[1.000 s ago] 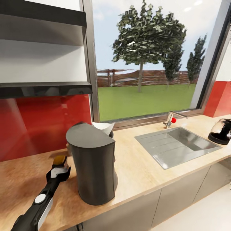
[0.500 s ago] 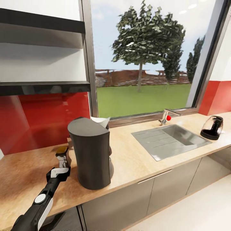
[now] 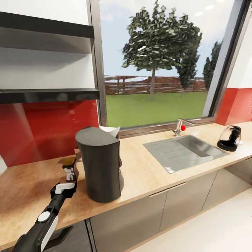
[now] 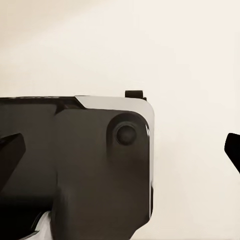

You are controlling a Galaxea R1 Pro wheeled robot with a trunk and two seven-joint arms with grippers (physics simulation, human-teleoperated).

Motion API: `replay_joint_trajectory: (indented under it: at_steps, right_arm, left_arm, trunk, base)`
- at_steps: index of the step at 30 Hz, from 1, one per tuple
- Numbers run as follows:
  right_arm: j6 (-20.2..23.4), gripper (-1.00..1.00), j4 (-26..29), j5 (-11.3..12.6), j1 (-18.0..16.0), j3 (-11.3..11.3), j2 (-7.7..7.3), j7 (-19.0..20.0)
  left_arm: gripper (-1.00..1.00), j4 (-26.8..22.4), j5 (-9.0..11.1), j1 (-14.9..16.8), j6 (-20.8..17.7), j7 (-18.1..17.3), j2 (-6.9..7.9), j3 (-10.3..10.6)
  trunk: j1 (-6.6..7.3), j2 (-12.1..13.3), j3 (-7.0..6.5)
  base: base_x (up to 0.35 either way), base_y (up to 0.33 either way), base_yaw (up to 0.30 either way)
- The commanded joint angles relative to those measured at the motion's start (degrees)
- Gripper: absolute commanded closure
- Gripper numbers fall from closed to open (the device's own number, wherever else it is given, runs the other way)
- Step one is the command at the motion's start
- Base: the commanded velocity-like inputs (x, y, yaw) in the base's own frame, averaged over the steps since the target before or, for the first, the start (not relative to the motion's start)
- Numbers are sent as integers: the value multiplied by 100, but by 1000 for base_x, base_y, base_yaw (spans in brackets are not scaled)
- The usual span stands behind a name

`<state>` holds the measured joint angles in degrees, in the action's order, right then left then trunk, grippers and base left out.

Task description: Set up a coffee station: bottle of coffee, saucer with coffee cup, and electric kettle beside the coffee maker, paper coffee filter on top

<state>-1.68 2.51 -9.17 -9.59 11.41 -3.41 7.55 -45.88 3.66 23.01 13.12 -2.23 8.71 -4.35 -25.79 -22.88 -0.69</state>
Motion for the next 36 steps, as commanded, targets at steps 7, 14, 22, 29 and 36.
replay_joint_trajectory:
  at_steps: [7,14,22,29,36]
  right_arm:
    - [-17,-100,-6,-58,0,54,-1,19]
    - [-17,-100,-5,-58,1,51,-1,19]
    - [-17,-100,-6,-58,-3,46,0,19]
    - [-17,-100,-7,-58,0,46,7,18]
    - [-17,-100,-7,-58,-1,46,7,17]
  left_arm:
    - [-100,2,38,1,15,-23,-1,-4]
    - [-100,1,44,1,15,-23,-1,-4]
    - [-100,-92,58,-13,26,-70,-1,35]
    - [-100,-684,64,-331,21,-658,21,105]
    - [-100,-1628,65,-855,-13,-1159,2,127]
  trunk:
    - [1,-4,2]
    - [1,-4,2]
    - [1,-4,2]
    - [1,-4,2]
    - [1,-4,2]
  base:
    - [-317,0,0]
    - [-335,0,0]
    - [-330,0,0]
    - [-203,0,0]
    - [-20,0,0]
